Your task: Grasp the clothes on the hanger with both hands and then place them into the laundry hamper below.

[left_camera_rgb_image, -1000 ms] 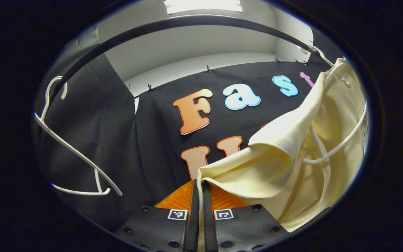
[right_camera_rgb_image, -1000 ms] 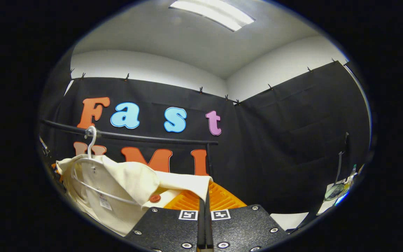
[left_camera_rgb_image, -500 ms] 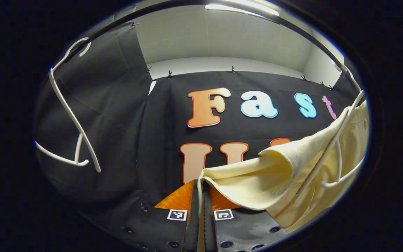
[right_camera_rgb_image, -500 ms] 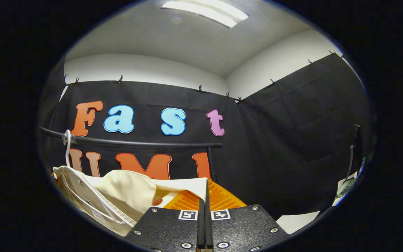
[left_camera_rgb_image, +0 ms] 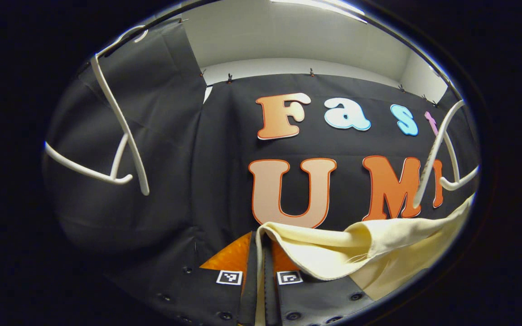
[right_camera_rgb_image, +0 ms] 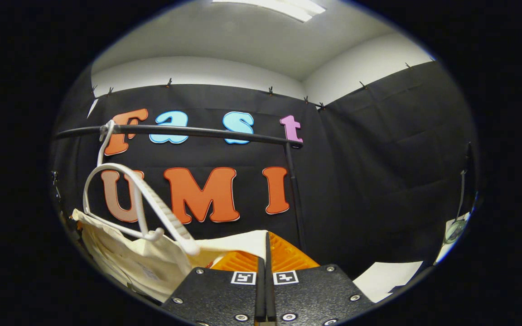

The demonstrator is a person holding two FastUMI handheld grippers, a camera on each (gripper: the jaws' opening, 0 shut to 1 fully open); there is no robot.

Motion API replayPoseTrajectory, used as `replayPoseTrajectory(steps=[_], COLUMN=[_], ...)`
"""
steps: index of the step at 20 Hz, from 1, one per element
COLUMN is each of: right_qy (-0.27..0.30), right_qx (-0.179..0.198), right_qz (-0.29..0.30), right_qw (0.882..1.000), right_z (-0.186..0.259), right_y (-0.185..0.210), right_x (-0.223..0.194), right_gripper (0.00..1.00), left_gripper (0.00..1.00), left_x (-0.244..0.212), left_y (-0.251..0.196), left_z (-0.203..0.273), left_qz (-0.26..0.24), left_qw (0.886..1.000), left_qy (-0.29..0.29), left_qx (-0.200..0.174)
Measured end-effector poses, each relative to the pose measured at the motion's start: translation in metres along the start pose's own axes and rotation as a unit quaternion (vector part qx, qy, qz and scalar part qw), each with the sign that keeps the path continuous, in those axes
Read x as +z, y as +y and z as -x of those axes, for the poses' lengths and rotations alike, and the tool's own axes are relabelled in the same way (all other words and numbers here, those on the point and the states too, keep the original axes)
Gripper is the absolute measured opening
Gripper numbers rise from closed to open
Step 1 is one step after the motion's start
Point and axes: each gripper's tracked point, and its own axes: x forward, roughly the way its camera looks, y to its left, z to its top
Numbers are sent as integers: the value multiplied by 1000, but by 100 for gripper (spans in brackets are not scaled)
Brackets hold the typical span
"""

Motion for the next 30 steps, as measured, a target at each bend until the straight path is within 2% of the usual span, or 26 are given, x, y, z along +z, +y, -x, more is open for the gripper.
replayPoseTrajectory(steps=[2,9,13,19,25,30], right_qy=[6,28,37,73,107,165], right_qx=[5,31,67,137,198,237], right_qz=[-3,27,39,44,34,36], right_qw=[1000,999,996,987,974,957], right_z=[20,88,111,136,140,143], right_y=[2,17,53,122,185,235], right_x=[-6,-16,-21,-60,-91,-154], right_gripper=[0,0,0,0,0,1], left_gripper=[17,14,14,14,14,14], left_x=[-3,-4,0,-6,-26,-60], left_y=[11,43,46,19,-11,-47], left_z=[17,87,123,168,194,231], left_qz=[-12,-33,-46,-22,13,57], left_qw=[1000,999,997,991,980,959], left_qy=[1,11,22,58,109,175], left_qx=[-5,-26,-50,-115,-165,-215])
